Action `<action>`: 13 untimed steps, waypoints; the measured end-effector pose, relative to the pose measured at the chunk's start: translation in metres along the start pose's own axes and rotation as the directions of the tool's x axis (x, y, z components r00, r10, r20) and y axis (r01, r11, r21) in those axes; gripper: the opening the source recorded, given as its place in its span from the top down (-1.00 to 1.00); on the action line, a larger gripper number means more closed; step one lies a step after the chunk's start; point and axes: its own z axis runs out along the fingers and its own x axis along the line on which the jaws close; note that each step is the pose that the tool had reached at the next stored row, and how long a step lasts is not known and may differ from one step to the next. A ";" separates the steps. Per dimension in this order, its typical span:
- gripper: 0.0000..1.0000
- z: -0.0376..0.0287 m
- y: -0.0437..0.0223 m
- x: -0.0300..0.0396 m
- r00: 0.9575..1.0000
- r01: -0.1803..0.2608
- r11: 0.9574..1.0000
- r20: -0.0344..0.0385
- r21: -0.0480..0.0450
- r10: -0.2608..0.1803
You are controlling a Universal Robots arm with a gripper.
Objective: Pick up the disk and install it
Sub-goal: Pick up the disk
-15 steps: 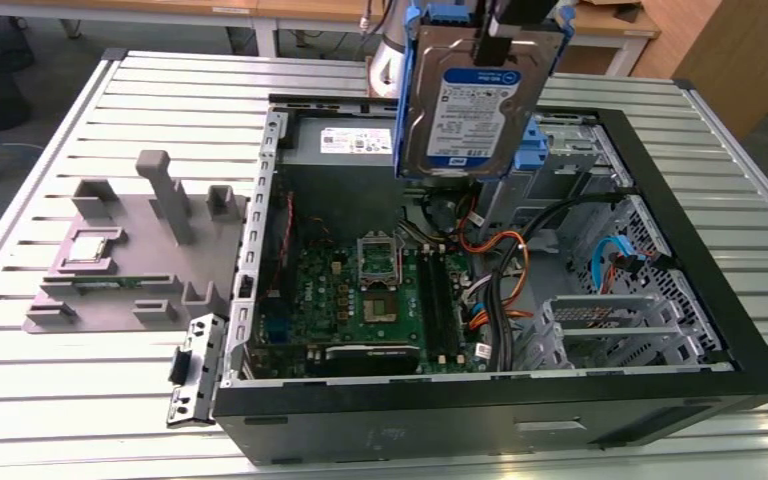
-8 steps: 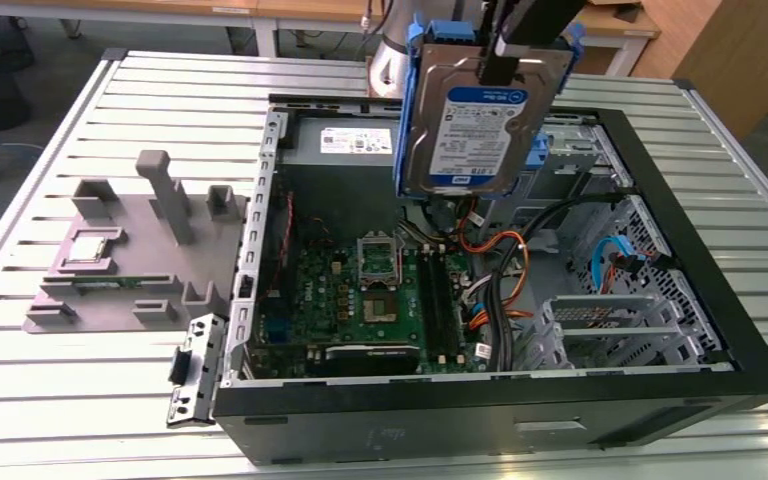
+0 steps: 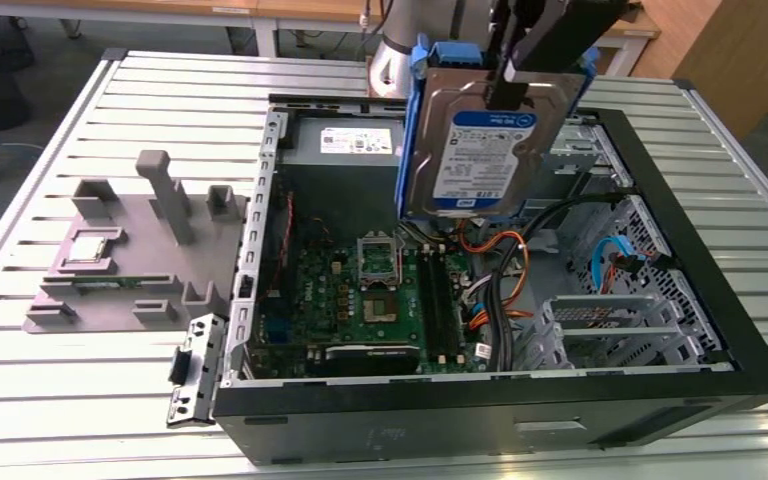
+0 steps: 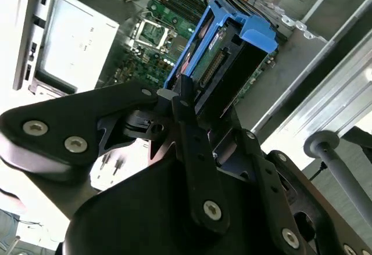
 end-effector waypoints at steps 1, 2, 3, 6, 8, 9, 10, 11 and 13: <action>0.31 -0.0001 0.0000 0.0033 1.000 0.000 1.000 0.000 0.000 0.000; 0.31 -0.0001 0.0000 0.0066 1.000 0.000 1.000 0.000 0.000 0.000; 0.31 -0.0001 0.0000 0.0099 1.000 0.000 1.000 0.000 0.000 0.000; 0.31 -0.0001 -0.0001 0.0200 1.000 0.000 1.000 0.000 0.000 0.000; 0.31 -0.0002 -0.0001 0.0264 1.000 0.000 1.000 0.000 0.000 0.000; 0.31 -0.0002 -0.0001 0.0295 1.000 0.000 1.000 0.000 0.000 0.000; 0.31 -0.0002 -0.0001 0.0327 1.000 -0.001 1.000 0.000 0.000 0.001; 0.31 -0.0002 -0.0001 0.0357 1.000 -0.001 1.000 0.000 0.000 0.001; 0.31 -0.0002 -0.0002 0.0416 1.000 -0.001 1.000 0.000 0.000 0.001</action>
